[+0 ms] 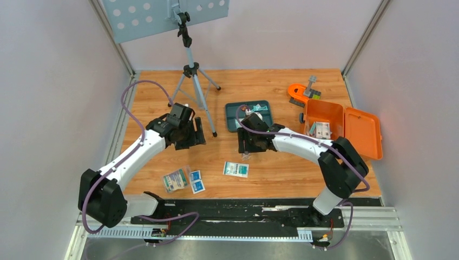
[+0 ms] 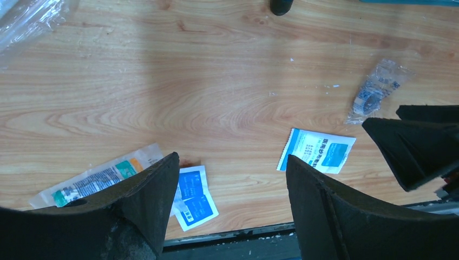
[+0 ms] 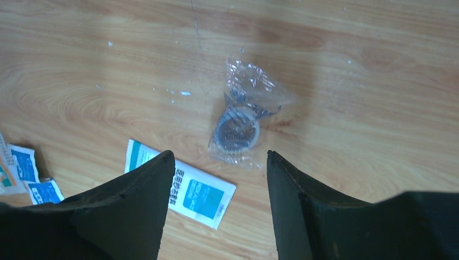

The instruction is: Organize the medicine kit

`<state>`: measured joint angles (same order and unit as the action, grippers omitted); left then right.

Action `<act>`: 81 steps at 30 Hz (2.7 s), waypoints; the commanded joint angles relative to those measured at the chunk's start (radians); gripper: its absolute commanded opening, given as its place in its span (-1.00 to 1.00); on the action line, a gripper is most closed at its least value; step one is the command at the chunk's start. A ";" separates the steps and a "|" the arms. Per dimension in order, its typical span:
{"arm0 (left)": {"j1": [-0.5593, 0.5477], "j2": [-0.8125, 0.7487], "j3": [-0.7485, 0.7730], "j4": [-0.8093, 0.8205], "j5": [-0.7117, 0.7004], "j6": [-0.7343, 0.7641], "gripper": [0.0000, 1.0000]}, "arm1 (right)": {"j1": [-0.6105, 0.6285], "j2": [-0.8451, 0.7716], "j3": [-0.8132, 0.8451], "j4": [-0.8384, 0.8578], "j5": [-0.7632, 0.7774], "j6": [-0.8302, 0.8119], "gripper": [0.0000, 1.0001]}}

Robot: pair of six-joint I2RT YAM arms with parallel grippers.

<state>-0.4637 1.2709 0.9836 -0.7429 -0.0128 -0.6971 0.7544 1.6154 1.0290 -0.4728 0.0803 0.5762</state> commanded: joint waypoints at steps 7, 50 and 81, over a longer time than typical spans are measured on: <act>0.003 -0.010 -0.022 0.043 -0.006 -0.010 0.60 | 0.006 0.136 0.093 0.056 0.025 0.006 0.12; 0.008 0.017 -0.016 0.041 -0.029 -0.002 0.60 | -0.832 -0.298 0.059 -0.029 0.059 -0.267 -0.31; 0.069 0.009 -0.005 0.014 -0.039 0.030 0.60 | -0.351 -0.486 0.013 -0.035 -0.055 -0.283 0.05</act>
<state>-0.4088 1.2869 0.9485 -0.7185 -0.0357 -0.6888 0.2417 1.1122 1.0996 -0.5148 0.0624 0.3115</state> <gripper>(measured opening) 0.801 0.524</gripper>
